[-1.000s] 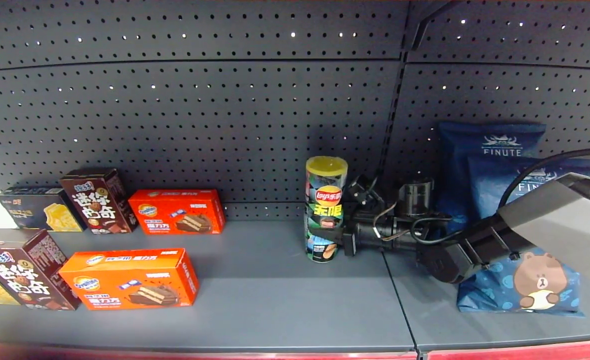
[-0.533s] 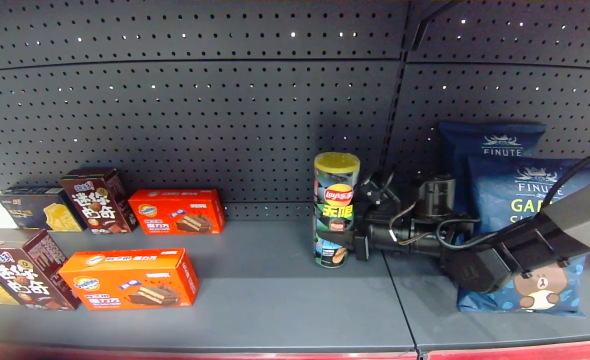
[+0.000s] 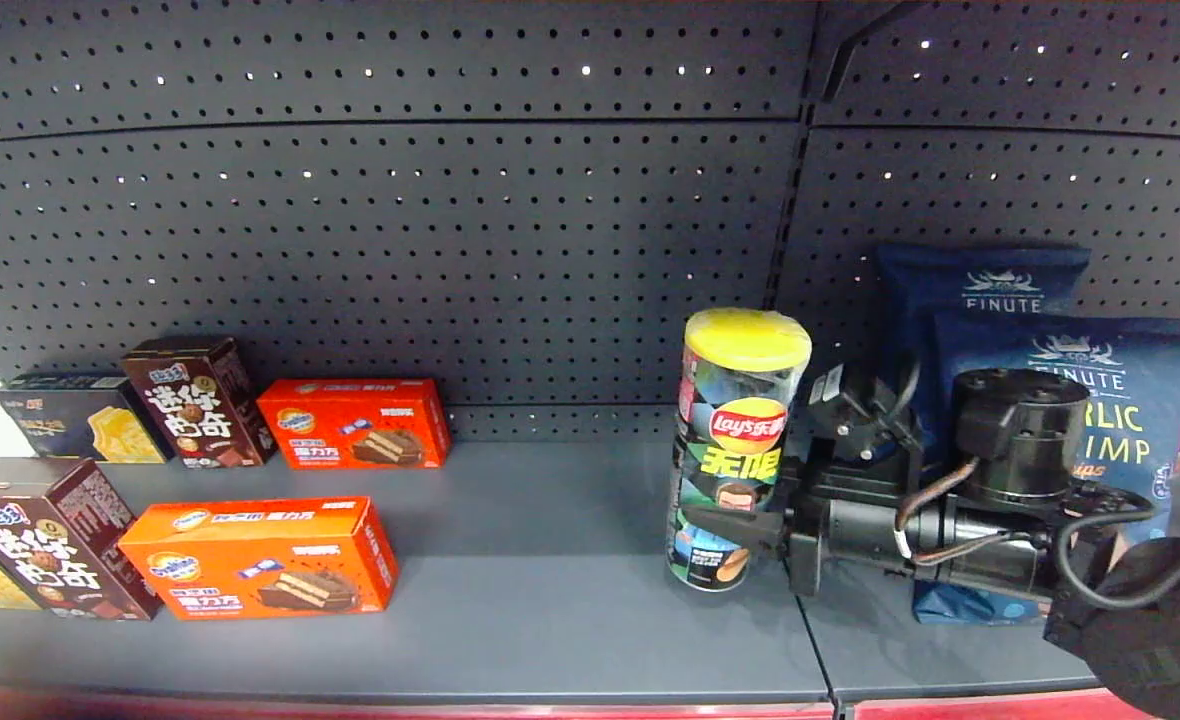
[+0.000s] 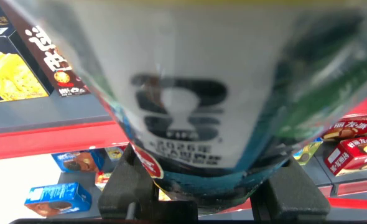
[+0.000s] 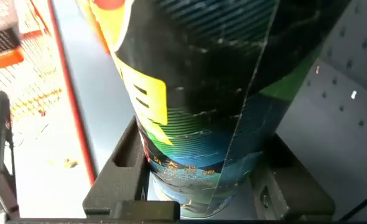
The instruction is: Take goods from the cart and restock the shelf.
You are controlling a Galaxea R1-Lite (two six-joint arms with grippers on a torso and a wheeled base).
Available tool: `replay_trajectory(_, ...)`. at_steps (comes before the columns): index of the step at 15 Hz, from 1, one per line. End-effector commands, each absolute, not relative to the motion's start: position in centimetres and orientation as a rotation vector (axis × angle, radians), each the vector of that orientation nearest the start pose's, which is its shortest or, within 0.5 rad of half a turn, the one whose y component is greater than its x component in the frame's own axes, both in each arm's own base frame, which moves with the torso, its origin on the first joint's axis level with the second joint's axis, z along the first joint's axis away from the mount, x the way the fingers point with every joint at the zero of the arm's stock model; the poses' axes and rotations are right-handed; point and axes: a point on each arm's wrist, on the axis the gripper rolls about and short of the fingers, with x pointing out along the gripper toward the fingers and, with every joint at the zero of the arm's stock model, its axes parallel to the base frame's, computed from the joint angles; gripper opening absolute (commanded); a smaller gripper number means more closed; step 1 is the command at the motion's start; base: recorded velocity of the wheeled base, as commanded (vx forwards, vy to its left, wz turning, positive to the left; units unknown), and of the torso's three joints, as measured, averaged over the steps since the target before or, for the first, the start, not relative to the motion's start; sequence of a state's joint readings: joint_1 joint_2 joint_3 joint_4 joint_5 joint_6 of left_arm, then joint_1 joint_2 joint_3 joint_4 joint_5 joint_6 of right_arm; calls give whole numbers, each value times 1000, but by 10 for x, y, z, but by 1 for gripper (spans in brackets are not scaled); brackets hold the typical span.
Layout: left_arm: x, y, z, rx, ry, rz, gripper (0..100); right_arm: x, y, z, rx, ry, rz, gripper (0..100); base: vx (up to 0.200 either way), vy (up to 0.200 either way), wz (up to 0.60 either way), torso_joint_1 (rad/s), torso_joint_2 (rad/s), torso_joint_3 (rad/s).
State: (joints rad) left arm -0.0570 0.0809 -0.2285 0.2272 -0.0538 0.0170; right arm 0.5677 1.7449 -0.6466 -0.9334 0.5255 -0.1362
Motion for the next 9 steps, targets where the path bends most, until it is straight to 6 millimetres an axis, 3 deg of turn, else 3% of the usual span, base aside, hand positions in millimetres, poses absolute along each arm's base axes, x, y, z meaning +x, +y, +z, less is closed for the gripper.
replay_trajectory(1, -35, 1, 117, 17, 77, -111, 0, 227, 164, 160, -123, 79, 1114, 0, 0, 0, 0, 0, 0, 0)
replay_trajectory(4, -36, 1, 119, 15, 68, -109, 0, 221, 162, 148, -84, 84, 1119, 0, 0, 0, 0, 0, 0, 0)
replay_trajectory(9, -36, 1, 120, 16, 67, -108, 0, 229, 169, 136, -86, 117, 1126, 0, 0, 0, 0, 0, 0, 0)
